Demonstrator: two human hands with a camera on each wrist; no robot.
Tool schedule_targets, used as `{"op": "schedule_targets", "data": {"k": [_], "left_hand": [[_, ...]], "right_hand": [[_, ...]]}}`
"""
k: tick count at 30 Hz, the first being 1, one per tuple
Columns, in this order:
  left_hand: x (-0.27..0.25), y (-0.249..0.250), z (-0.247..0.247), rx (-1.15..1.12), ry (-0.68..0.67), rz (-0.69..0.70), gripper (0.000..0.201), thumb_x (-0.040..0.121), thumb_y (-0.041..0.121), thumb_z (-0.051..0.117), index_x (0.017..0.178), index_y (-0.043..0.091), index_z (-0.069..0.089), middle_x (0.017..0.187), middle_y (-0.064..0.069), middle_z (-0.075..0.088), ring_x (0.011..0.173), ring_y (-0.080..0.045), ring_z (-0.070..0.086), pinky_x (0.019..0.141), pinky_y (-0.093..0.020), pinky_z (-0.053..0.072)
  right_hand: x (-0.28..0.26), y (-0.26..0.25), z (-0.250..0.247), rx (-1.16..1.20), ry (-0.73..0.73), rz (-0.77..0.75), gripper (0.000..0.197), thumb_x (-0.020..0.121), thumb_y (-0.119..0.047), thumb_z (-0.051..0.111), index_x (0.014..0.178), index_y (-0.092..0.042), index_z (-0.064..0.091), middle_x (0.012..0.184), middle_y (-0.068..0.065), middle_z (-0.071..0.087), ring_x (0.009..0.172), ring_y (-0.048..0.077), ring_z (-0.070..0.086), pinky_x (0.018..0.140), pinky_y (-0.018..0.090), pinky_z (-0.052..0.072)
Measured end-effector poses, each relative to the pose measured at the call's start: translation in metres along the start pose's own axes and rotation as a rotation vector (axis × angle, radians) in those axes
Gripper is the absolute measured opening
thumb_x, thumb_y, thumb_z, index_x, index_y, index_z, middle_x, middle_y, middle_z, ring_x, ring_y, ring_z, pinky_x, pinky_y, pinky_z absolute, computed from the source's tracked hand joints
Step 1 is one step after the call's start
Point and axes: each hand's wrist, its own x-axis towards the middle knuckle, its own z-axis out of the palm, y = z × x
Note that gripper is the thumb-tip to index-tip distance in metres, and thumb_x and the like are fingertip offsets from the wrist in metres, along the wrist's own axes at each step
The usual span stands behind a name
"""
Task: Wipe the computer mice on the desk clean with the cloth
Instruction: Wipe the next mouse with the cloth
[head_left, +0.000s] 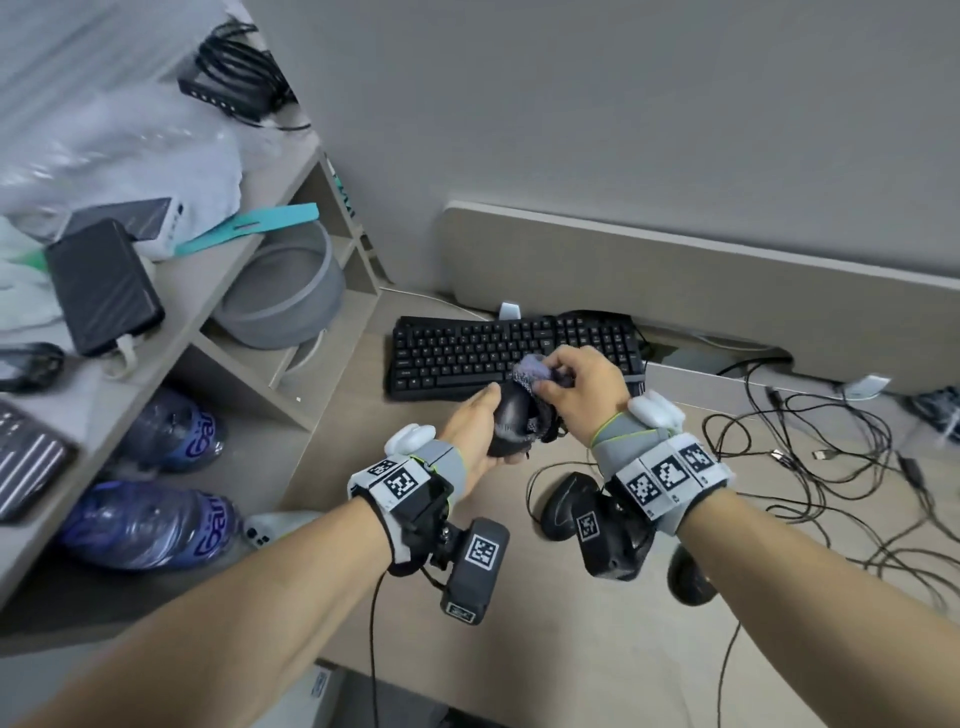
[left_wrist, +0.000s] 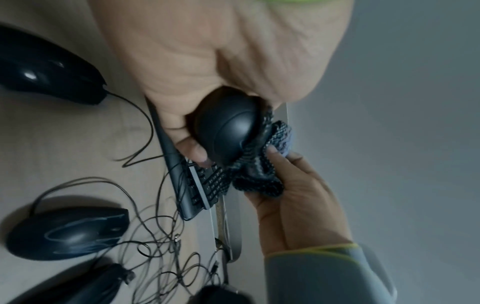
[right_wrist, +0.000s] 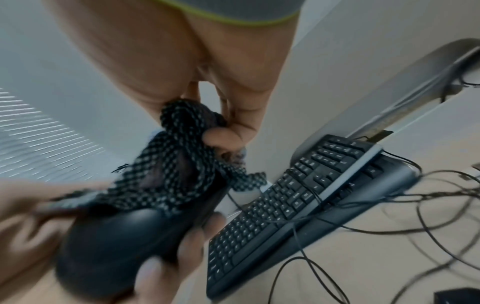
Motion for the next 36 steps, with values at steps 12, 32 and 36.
{"op": "schedule_targets", "data": {"k": [12,32,36], "left_hand": [[-0.011,0.016,-0.003,-0.104,0.017,-0.102,0.026,0.102,0.031,0.041,0.106,0.010,0.055,0.091,-0.021,0.059,0.069,-0.029,0.059,0.055,-0.032,0.049],[-0.023,0.018,-0.023,0.070,-0.045,0.098,0.038,0.089,0.044,0.066,0.106,0.010,0.060,0.088,-0.017,0.070,0.060,-0.028,0.065,0.047,-0.027,0.049],[-0.021,0.022,-0.018,-0.038,0.013,0.084,0.036,0.092,0.042,0.062,0.104,0.008,0.067,0.095,-0.020,0.070,0.071,-0.030,0.066,0.048,-0.029,0.053]], "right_hand": [[-0.026,-0.018,0.004,-0.136,-0.051,-0.388,0.015,0.075,-0.007,0.066,0.089,-0.005,0.071,0.092,0.013,0.059,0.082,0.027,0.059,0.071,0.027,0.044],[-0.021,-0.011,-0.010,-0.044,-0.061,-0.157,0.016,0.072,-0.002,0.068,0.084,-0.010,0.062,0.082,0.003,0.048,0.070,0.018,0.047,0.064,0.023,0.031],[-0.027,-0.023,-0.011,-0.056,-0.061,-0.258,0.018,0.071,-0.004,0.068,0.083,-0.012,0.057,0.082,0.001,0.047,0.068,0.018,0.046,0.059,0.025,0.030]]}}
